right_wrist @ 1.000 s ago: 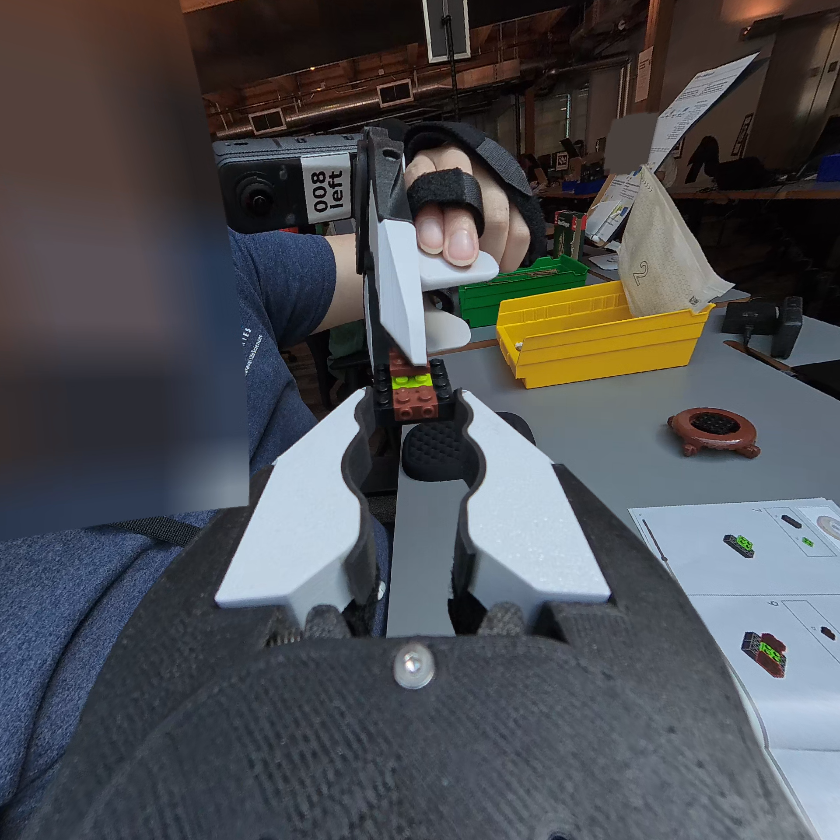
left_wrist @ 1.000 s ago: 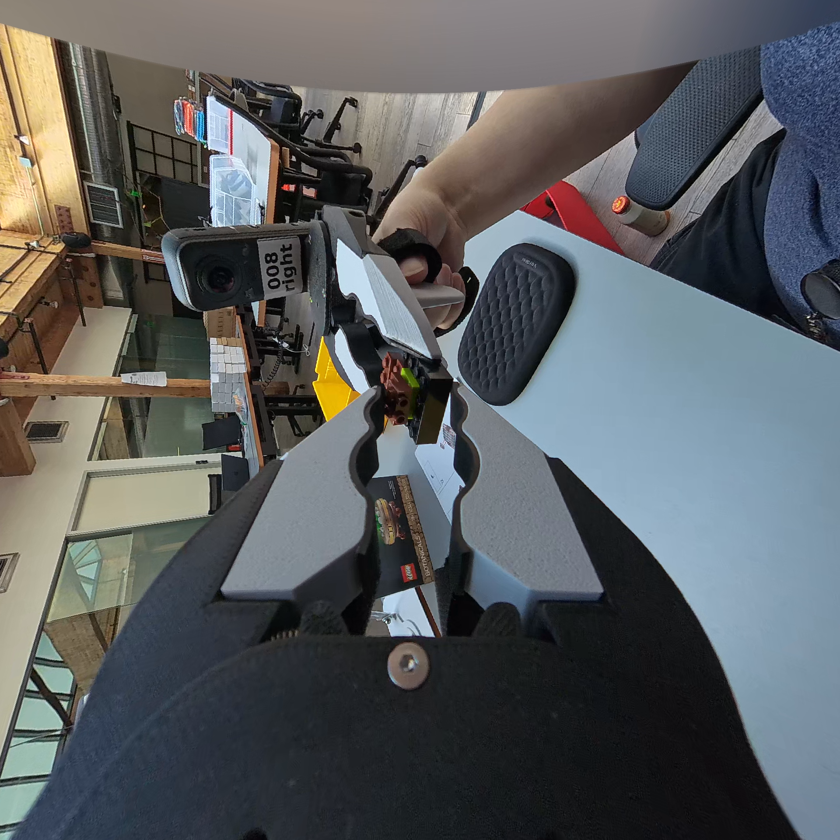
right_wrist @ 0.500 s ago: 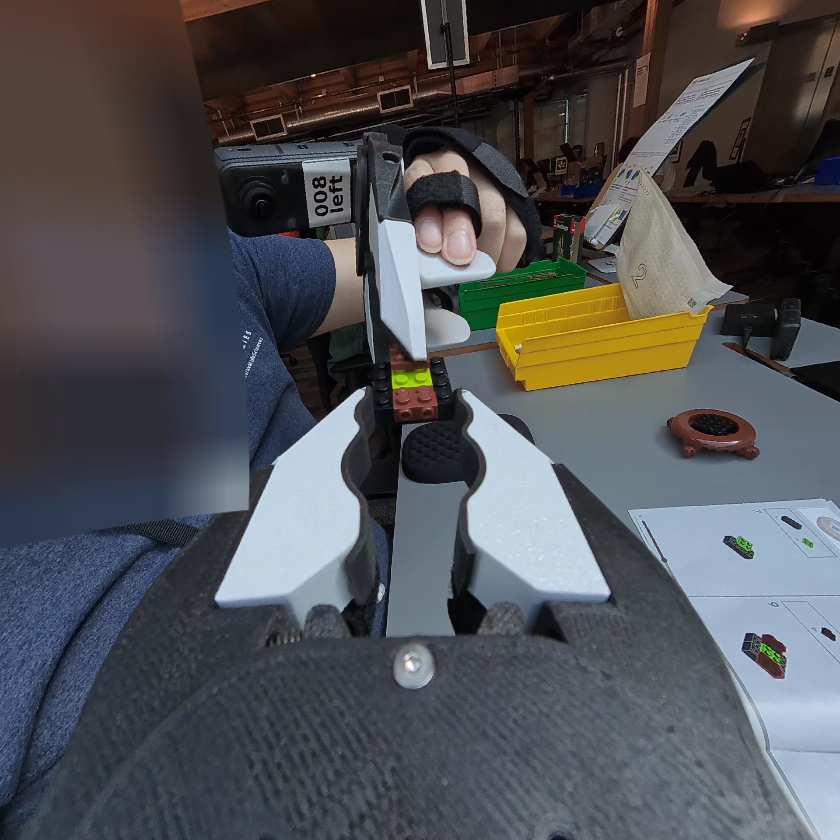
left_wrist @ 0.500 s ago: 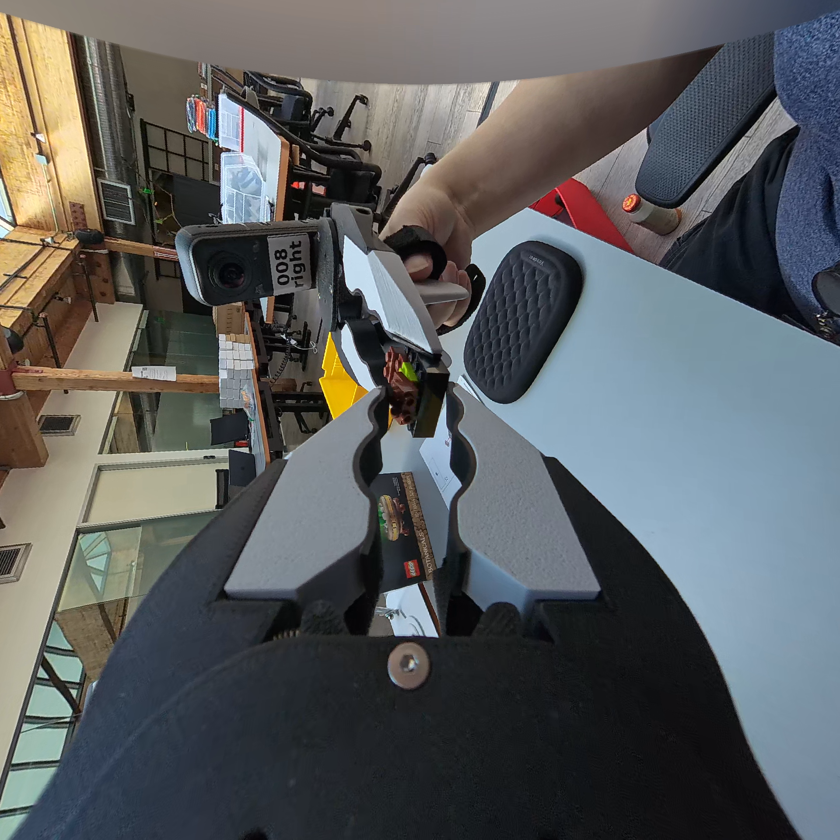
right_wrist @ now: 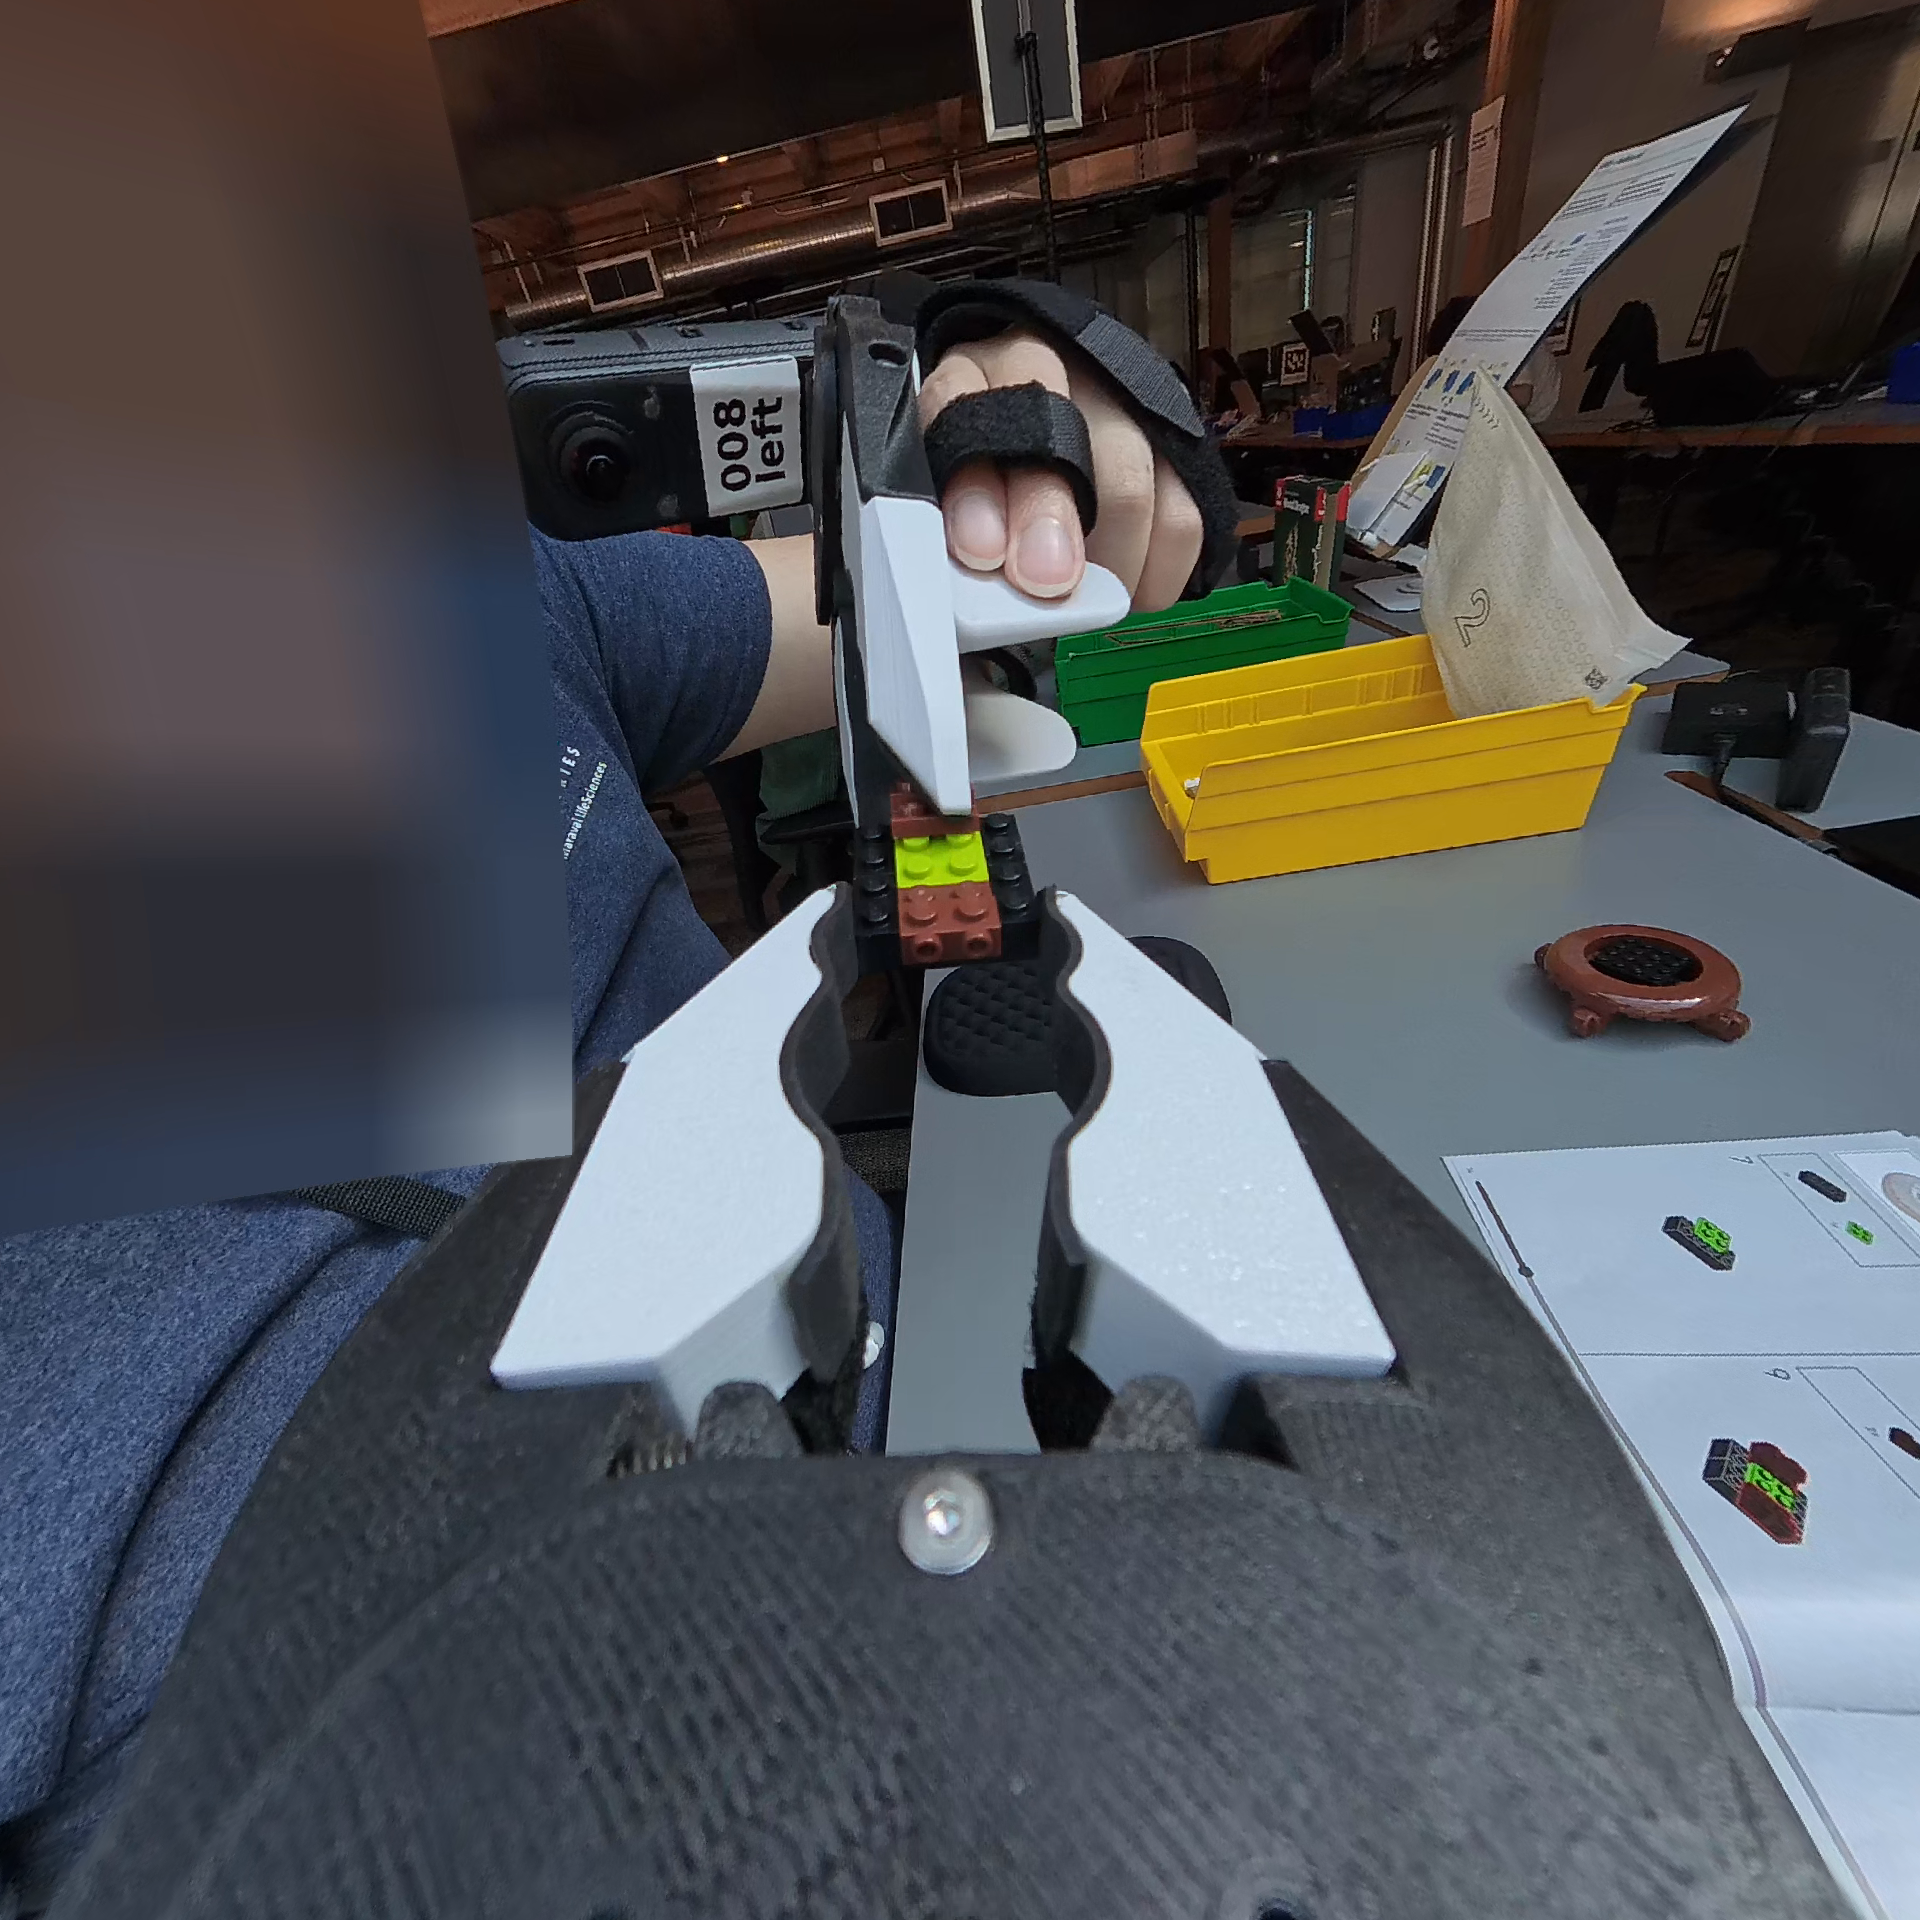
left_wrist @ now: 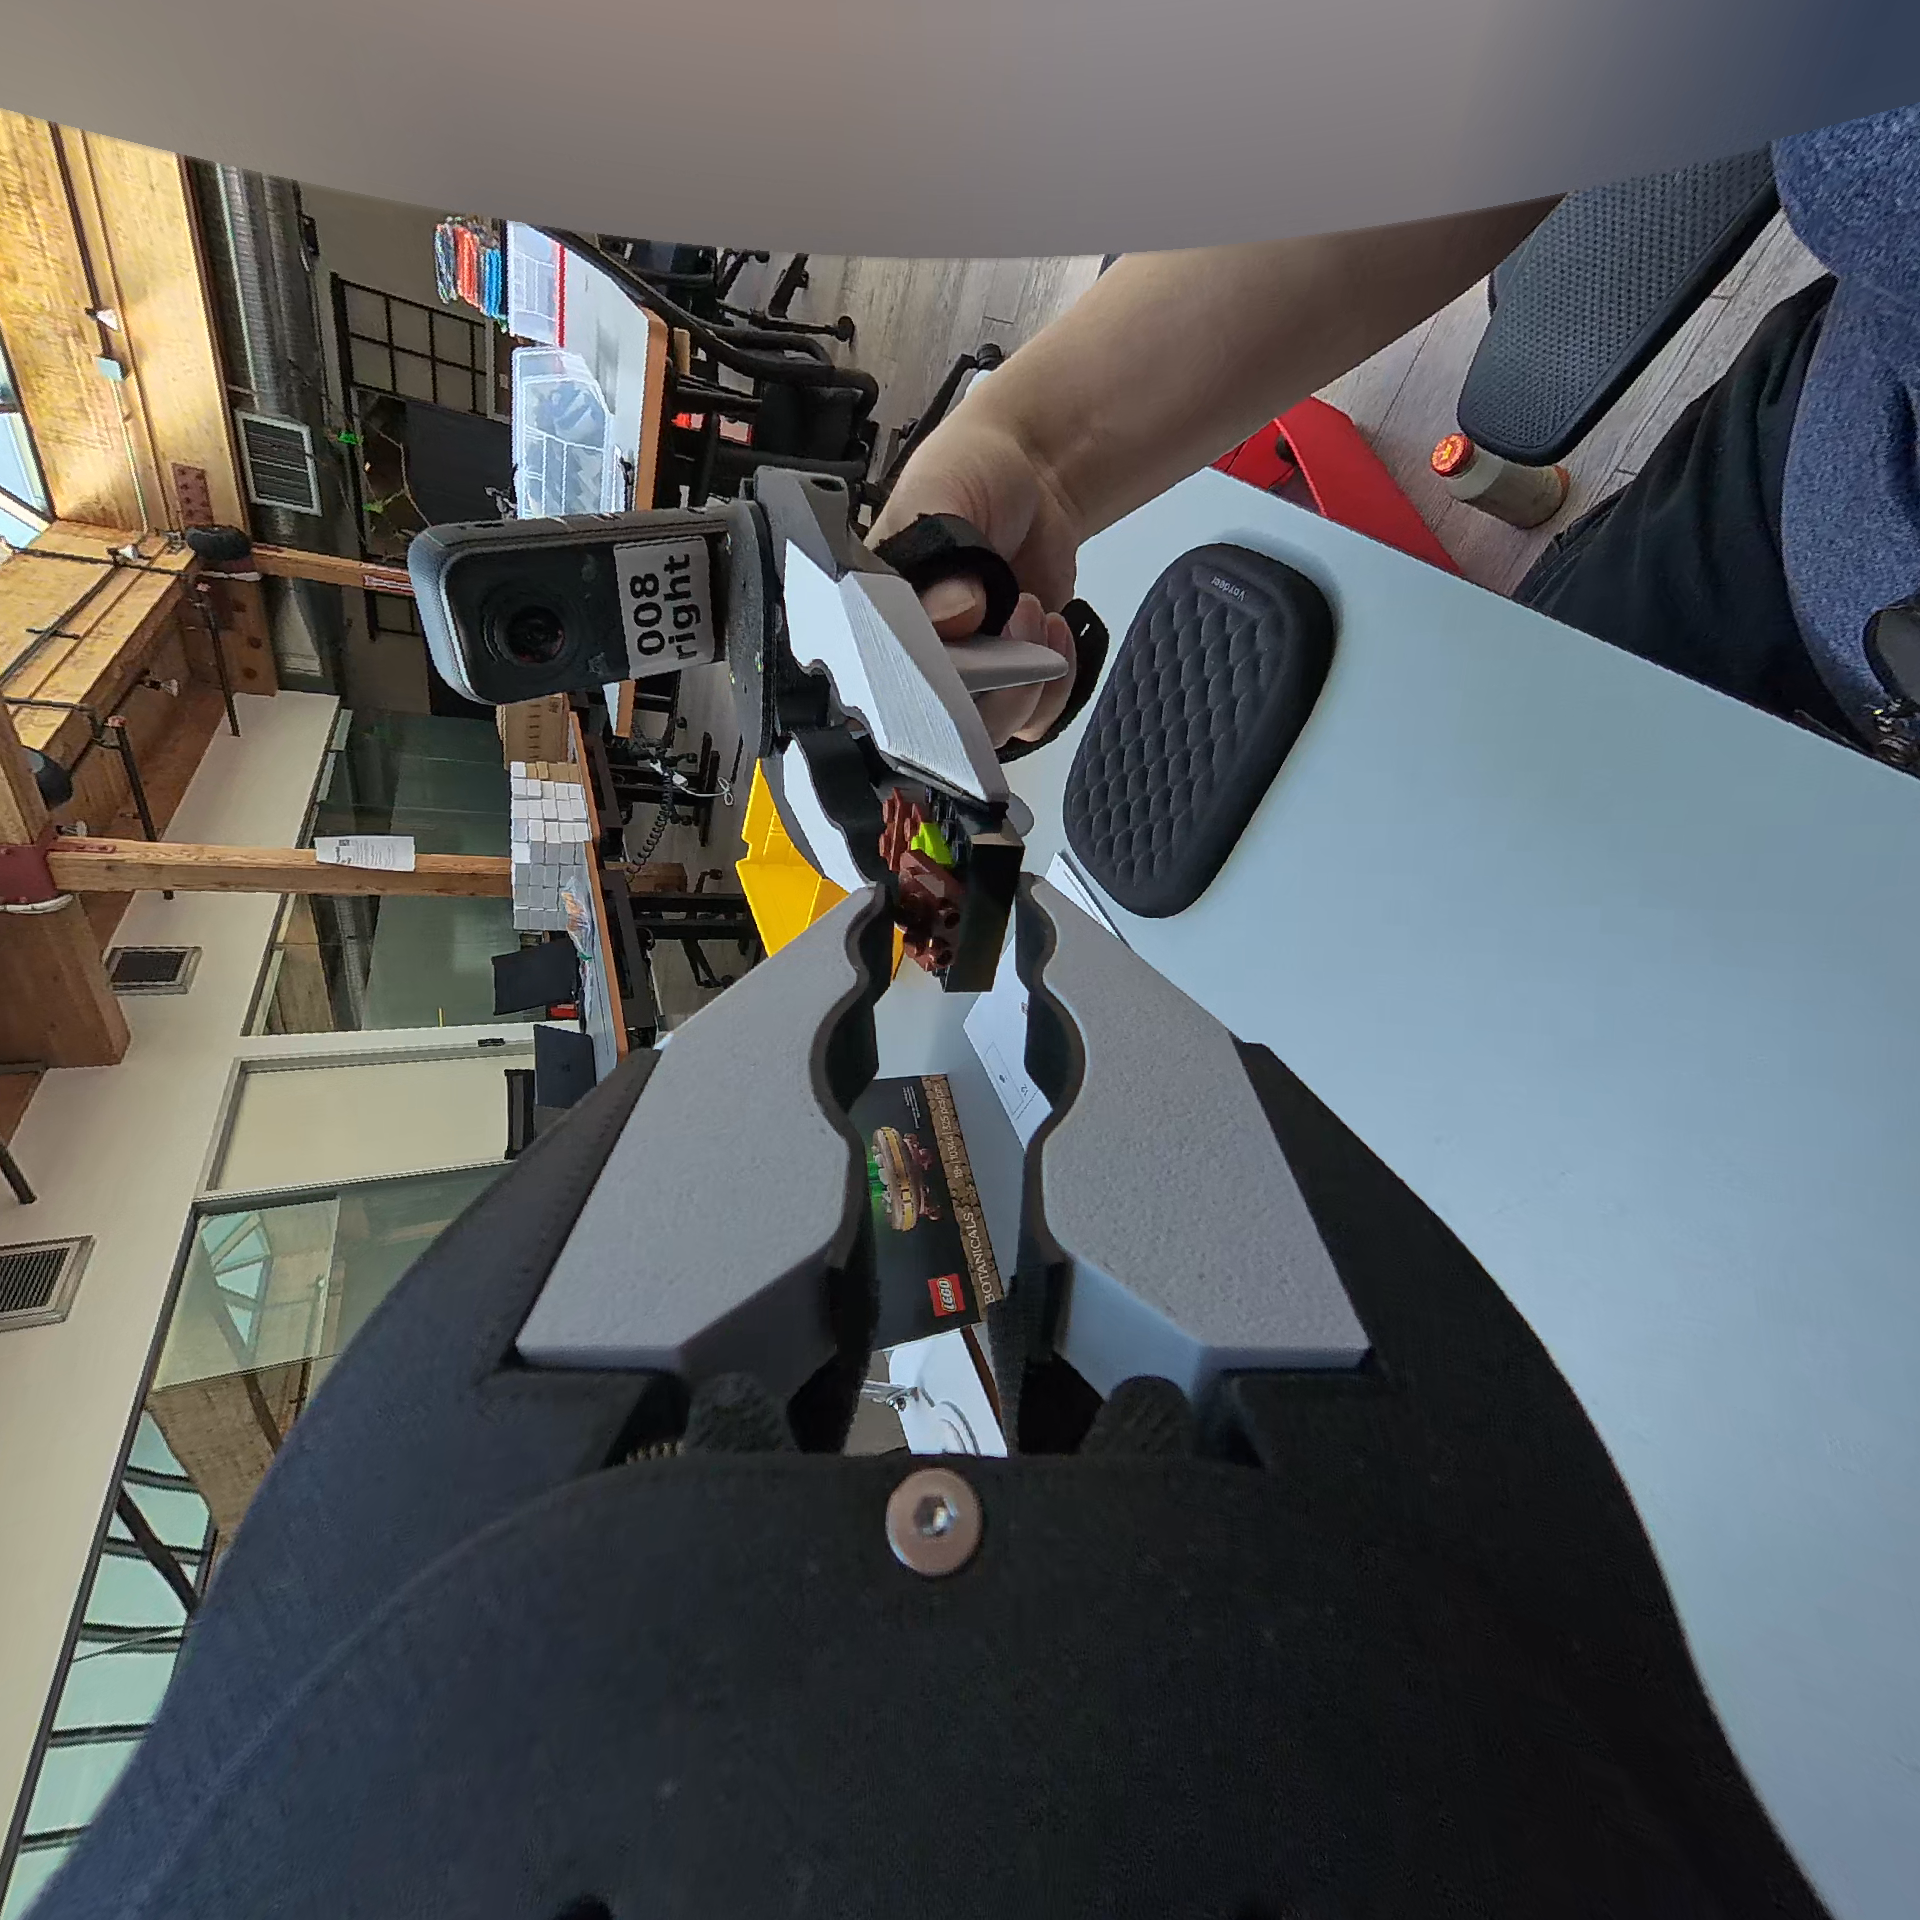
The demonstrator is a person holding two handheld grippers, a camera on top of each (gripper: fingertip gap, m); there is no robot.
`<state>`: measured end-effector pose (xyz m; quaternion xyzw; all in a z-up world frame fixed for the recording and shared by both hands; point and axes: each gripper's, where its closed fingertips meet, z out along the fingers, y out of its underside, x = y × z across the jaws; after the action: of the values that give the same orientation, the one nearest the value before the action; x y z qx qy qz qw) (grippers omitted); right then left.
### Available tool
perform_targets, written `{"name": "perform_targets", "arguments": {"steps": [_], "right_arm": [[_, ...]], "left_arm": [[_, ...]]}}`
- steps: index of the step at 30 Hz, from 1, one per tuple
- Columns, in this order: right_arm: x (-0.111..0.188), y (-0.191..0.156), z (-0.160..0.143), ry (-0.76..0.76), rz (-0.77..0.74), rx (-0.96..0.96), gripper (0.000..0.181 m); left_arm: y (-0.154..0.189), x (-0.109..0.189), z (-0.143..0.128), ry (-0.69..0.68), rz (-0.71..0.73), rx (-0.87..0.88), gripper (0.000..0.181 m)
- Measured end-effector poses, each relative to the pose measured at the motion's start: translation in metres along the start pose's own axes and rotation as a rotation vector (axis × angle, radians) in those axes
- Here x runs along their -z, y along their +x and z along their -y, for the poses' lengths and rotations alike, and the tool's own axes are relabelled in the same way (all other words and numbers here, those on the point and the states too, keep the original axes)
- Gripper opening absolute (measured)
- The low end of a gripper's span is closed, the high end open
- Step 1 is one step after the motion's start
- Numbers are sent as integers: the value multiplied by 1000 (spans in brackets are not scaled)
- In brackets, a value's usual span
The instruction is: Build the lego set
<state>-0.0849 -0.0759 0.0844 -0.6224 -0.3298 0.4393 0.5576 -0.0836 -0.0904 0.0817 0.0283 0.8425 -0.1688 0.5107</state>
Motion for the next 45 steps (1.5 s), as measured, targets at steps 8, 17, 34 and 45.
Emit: {"name": "perform_targets", "arguments": {"steps": [8, 17, 34, 45], "right_arm": [[1, 1, 0, 4, -2, -6, 33], [0, 8, -2, 2, -22, -43, 33], [-9, 19, -1, 215, 6, -86, 33], [-12, 22, 1, 457, 47, -91, 33]], "left_arm": [[0, 1, -1, -7, 9, -6, 19], [2, 0, -8, -57, 2, -18, 17], [9, 2, -22, -247, -158, 26, 20], [11, -1, -40, -403, -240, 8, 21]]}}
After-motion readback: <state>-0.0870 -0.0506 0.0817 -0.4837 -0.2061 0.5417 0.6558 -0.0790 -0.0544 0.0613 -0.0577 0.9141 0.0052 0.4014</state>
